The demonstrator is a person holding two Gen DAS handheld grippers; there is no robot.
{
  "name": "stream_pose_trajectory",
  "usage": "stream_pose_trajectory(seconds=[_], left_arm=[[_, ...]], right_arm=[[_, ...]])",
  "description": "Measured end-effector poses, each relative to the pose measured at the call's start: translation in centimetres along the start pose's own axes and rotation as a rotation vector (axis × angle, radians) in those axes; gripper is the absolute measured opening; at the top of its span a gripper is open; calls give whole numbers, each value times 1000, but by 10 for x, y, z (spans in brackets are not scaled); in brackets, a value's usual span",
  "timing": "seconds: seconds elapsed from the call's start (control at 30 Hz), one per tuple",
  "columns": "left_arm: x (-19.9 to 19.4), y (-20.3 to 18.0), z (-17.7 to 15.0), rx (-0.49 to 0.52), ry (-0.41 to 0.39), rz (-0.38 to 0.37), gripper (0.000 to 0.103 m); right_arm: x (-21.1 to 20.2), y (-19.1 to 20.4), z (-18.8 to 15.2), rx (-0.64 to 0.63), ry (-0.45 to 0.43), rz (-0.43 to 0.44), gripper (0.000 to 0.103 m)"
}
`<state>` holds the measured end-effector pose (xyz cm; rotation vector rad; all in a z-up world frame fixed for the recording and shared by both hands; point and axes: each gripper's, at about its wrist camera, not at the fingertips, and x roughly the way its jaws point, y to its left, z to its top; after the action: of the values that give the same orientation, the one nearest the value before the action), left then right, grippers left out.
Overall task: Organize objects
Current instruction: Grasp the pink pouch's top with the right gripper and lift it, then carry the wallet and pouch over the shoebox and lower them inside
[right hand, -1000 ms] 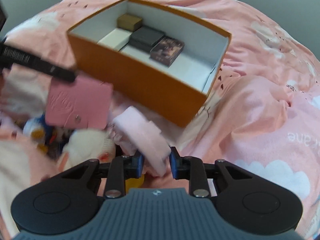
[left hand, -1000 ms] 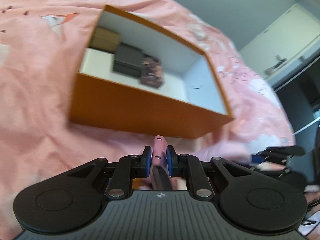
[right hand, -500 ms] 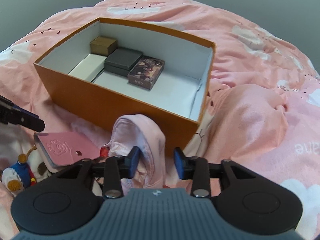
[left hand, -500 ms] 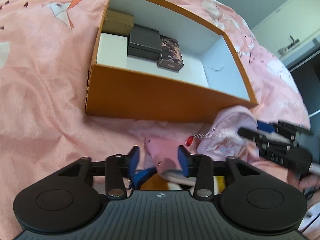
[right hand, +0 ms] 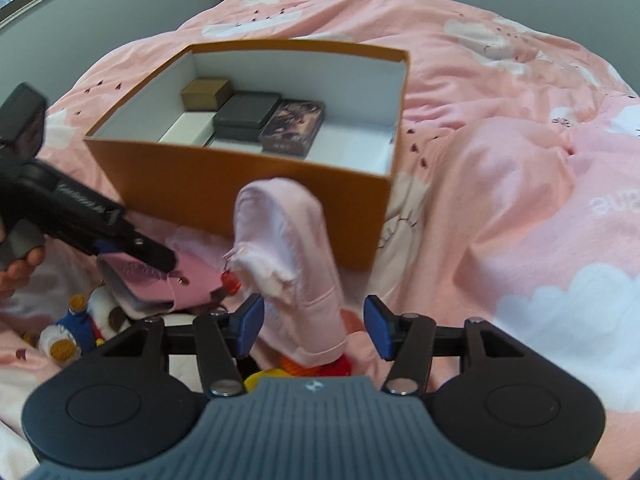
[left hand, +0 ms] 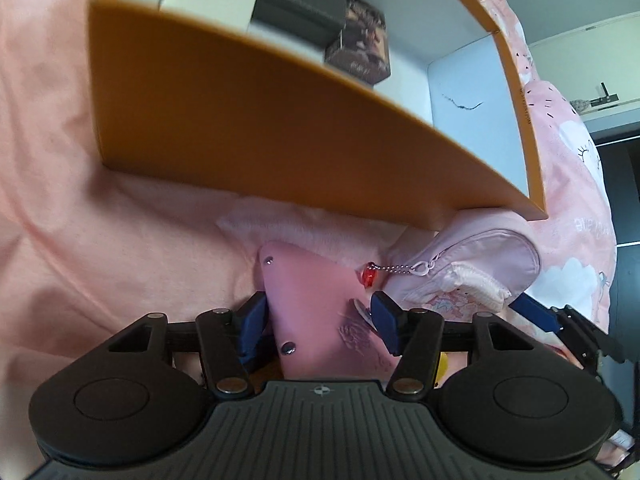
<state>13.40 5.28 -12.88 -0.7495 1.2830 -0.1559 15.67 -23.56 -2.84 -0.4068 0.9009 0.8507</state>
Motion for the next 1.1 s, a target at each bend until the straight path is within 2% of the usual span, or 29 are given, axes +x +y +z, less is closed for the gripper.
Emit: stream_pose_trajectory(seconds=[0.07, 0.17, 0.23, 0.27, 0.4, 0.53, 0.83, 1.1], left_arm=[[4, 3, 0, -17, 8, -18, 62], [2, 3, -2, -10, -6, -14, 55], [-3, 2, -4, 0, -30, -13, 42], [-5, 2, -5, 7, -40, -14, 42], [-16, -4, -14, 47, -87, -22, 35], [-36, -10, -25, 63, -153, -73, 23], [-83, -33, -44, 120, -278, -151, 19], [-125, -59, -30, 183, -417, -202, 19]], right_arm=[[6, 4, 0, -18, -1, -8, 56], [13, 6, 0, -42, -11, -24, 40], [17, 5, 0, -43, -13, -29, 35], [19, 4, 1, -42, -17, -35, 32], [16, 3, 1, -33, -22, -24, 26], [4, 4, 2, -39, -38, -17, 23], [-37, 10, 14, -80, -106, 25, 20], [-71, 1, 46, -67, -182, 59, 20]])
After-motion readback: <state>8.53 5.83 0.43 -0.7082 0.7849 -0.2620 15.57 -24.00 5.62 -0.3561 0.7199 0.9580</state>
